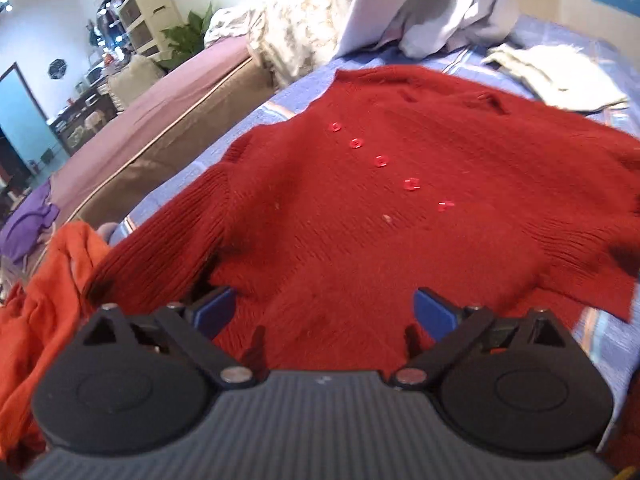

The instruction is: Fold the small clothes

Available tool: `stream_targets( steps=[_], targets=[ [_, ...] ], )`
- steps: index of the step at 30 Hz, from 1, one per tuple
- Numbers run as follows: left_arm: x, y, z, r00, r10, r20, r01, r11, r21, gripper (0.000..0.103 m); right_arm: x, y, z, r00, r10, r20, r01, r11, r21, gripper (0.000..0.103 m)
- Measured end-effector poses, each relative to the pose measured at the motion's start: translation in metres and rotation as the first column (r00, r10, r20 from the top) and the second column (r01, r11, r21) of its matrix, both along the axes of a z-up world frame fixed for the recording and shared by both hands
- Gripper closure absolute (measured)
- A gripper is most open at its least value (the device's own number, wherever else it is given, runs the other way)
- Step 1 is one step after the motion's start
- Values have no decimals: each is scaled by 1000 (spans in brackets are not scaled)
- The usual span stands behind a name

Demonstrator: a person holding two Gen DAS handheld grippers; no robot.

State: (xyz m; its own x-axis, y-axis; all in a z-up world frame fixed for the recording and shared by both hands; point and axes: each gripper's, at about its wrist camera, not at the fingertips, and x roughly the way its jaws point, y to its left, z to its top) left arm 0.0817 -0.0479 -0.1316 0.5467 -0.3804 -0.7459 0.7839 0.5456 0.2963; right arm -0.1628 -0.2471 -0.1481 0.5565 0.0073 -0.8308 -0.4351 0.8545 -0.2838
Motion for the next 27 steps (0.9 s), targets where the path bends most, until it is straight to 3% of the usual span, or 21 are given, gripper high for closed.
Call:
stream_targets(
  steps=[2, 3, 4, 5, 6, 10, 13, 17, 20, 23, 24, 25, 26, 27],
  targets=[
    [14, -16, -17, 1000, 25, 7, -26, 997, 70, 2, -2, -1, 1, 1000, -12, 6, 12, 1000, 5, 97],
    [24, -21, -26, 999, 38, 4, -38, 994, 99, 17, -2, -1, 1, 1000, -18, 8, 18, 1000, 9, 96],
    [29, -23, -33, 999, 42, -22, -39, 992, 116, 56, -2, -2, 1, 1000, -23, 10, 23, 1000, 13, 96],
    [35, -21, -40, 996, 39, -86, -28, 992, 125, 77, -3, -2, 1, 1000, -27, 11, 27, 999, 17, 96],
    [38, -16, -43, 988, 42, -148, -25, 993, 112, 89, -4, -3, 2, 999, -31, 12, 31, 999, 20, 96],
    [21, 17, -37, 985, 41, -165, -26, 996, 91, 91, -5, -11, 10, 998, -60, 16, 59, 995, 79, 97],
    [1, 56, -10, 981, 49, -189, -46, 999, 21, 92, -6, -17, 23, 998, -68, 12, 66, 989, 134, 98],
    [-24, 100, 13, 979, 56, -195, -45, 997, 63, 92, -13, -21, 37, 997, -70, -25, 74, 973, 217, 99],
    [-30, 118, 10, 967, 74, -244, -66, 997, 39, 90, -22, -12, 26, 998, -30, -54, 40, 981, 190, 100],
    [-42, 120, 3, 962, 56, -268, -40, 997, 66, 75, -20, -7, 7, 991, -20, -135, 52, 969, 240, 99],
    [-48, 121, 2, 955, 40, -292, -15, 996, 87, 59, -22, -6, 7, 994, -40, -103, 64, 968, 241, 90],
    [-54, 122, 1, 955, 24, -296, 7, 994, 106, 51, -24, -7, 10, 995, -64, -79, 82, 966, 246, 86],
    [-60, 125, 3, 960, 11, -280, 22, 993, 116, 50, -27, -9, 17, 995, -87, -57, 99, 960, 263, 85],
    [-65, 128, 7, 960, 6, -279, 31, 991, 127, 49, -31, -14, 27, 994, -110, -23, 112, 952, 286, 76]
  ],
)
